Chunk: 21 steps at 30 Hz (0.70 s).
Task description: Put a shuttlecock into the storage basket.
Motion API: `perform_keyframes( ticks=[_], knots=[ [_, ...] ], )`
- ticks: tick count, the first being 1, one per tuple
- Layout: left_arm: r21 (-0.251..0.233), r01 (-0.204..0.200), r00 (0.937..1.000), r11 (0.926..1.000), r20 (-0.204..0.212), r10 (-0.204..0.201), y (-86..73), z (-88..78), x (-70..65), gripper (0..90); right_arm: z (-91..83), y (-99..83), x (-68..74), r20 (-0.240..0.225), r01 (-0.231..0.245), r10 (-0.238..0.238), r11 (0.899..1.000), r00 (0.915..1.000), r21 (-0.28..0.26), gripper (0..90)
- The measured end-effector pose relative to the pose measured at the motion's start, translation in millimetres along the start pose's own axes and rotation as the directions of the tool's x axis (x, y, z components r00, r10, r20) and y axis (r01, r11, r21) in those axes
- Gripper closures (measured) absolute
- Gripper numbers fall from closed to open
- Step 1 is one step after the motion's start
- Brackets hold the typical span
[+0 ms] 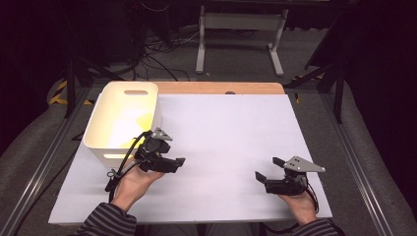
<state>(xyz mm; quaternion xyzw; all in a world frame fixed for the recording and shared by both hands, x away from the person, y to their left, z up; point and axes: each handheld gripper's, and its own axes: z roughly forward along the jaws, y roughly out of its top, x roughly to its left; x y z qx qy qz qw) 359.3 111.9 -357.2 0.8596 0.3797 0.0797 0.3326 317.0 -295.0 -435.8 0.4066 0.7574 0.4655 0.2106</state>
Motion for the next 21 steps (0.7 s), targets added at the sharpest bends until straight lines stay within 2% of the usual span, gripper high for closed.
perform_keyframes(
  ticks=[21],
  knots=[
    [-0.016, 0.012, 0.9999, 0.9998, 0.010, -0.012, -24.1, 9.2, -1.6, 31.8, -0.7, 0.2, -0.3, -0.002, 0.001, -0.001, 1.000, 1.0000, -0.003, 11.7]
  ],
)
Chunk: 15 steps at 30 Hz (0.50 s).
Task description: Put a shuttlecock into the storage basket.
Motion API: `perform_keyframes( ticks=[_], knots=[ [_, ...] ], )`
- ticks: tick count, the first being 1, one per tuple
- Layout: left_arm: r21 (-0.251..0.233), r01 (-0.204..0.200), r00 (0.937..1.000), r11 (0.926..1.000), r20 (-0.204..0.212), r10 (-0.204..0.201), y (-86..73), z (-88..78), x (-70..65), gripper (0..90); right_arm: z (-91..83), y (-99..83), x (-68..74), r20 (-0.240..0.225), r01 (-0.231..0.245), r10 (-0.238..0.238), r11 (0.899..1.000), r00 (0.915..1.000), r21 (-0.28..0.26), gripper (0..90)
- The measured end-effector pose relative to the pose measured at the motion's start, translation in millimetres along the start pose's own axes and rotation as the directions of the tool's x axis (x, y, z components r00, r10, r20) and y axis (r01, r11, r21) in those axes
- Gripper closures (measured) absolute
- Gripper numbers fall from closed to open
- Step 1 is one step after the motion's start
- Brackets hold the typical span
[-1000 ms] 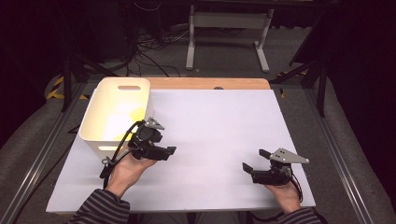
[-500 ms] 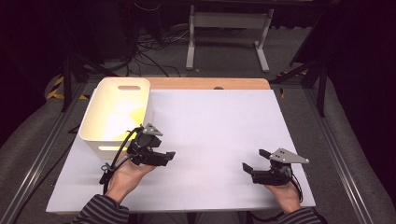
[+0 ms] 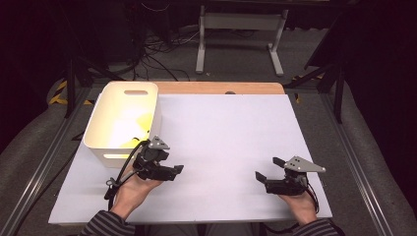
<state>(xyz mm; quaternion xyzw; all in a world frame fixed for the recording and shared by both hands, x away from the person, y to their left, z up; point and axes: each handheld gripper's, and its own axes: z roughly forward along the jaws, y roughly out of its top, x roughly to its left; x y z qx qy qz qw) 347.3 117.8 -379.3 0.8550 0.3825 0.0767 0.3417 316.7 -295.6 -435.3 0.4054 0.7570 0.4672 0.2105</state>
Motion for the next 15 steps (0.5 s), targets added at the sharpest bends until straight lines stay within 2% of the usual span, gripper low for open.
perform_keyframes(
  ticks=[8, 12, 13, 15],
  knots=[
    [-0.014, -0.004, 0.9999, 0.9999, -0.010, 0.004, -13.6, -0.9, 0.7, 31.2, -1.7, 0.4, 0.0, 0.002, 0.000, 0.000, 1.000, 1.0000, -0.009, 11.7],
    [-0.018, 0.006, 0.9999, 0.9998, -0.008, -0.006, -20.7, -1.7, 0.6, 31.1, -2.1, 0.7, 0.1, 0.001, 0.000, 0.000, 1.000, 1.0000, -0.010, 11.7],
    [-0.018, -0.006, 0.9999, 0.9998, -0.015, 0.006, -22.2, -2.2, 1.6, 31.1, -2.3, 0.7, 0.0, 0.001, 0.000, 0.000, 1.000, 1.0000, -0.012, 11.7],
    [-0.021, 0.004, 0.9999, 0.9998, -0.013, -0.004, -25.3, -2.2, 1.5, 30.9, -2.5, 0.7, -0.1, 0.000, -0.001, 0.001, 1.000, 1.0000, -0.012, 11.7]
  ],
)
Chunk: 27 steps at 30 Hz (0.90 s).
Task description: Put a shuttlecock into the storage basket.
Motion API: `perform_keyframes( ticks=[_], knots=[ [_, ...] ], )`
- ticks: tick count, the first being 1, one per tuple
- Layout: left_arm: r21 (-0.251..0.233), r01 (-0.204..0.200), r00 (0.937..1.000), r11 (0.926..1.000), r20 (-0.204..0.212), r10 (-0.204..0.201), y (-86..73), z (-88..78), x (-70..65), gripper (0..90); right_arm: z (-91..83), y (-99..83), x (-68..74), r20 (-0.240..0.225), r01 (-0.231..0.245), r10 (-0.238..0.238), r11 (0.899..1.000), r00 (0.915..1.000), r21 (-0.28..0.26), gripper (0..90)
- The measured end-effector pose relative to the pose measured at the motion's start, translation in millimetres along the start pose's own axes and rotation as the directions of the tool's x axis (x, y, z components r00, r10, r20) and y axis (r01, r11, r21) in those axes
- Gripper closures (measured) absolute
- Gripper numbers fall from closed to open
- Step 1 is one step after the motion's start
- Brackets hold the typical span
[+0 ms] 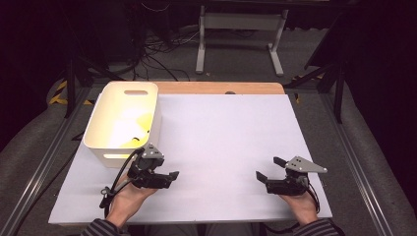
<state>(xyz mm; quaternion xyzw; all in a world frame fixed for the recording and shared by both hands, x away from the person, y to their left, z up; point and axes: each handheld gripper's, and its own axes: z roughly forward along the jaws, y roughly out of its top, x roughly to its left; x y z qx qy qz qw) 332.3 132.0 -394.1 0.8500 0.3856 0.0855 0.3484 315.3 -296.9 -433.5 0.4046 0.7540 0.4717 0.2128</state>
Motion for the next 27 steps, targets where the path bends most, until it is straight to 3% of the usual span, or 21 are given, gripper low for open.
perform_keyframes(
  ticks=[15, 27],
  knots=[
    [-0.024, 0.015, 0.9999, 0.9996, -0.007, -0.016, -14.2, -5.3, 6.9, 30.6, -1.3, 0.4, -0.9, -0.006, -0.002, 0.002, 1.000, 1.0000, -0.003, 11.7],
    [-0.047, 0.050, 0.9985, 0.9976, -0.019, -0.051, -26.6, -13.7, 16.4, 30.3, -2.3, 0.2, -1.2, -0.013, -0.003, 0.003, 1.000, 0.9999, -0.004, 11.7]
  ],
)
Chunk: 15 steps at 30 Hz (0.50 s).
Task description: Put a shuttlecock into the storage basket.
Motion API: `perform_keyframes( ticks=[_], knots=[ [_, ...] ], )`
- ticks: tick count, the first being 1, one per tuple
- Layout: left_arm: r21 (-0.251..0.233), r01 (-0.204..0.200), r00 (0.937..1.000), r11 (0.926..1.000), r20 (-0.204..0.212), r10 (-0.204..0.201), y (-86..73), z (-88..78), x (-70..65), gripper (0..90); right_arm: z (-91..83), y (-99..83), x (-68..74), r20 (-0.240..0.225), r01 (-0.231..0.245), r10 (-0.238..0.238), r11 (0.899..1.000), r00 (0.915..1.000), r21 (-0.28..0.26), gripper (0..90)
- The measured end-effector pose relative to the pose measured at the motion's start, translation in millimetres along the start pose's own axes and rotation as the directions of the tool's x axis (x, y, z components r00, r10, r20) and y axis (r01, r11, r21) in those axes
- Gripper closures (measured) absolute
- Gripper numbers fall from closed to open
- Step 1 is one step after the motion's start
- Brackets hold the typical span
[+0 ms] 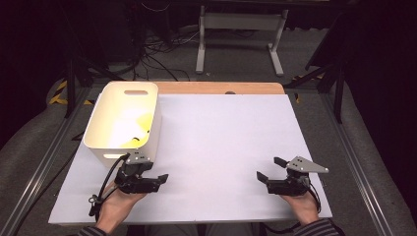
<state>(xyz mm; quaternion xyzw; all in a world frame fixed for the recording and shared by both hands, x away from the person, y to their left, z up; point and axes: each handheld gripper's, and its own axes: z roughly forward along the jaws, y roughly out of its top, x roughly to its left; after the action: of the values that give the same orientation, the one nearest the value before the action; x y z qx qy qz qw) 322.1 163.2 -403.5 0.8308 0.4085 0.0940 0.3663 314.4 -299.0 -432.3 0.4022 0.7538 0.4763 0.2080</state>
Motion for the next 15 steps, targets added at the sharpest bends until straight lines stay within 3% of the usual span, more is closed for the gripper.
perform_keyframes(
  ticks=[15],
  knots=[
    [-0.020, 0.036, 0.9992, 0.9992, -0.015, -0.036, -12.3, -7.8, 8.6, 30.2, -2.8, -1.2, -0.4, -0.011, -0.009, 0.009, 1.000, 0.9999, -0.002, 11.7]
  ],
)
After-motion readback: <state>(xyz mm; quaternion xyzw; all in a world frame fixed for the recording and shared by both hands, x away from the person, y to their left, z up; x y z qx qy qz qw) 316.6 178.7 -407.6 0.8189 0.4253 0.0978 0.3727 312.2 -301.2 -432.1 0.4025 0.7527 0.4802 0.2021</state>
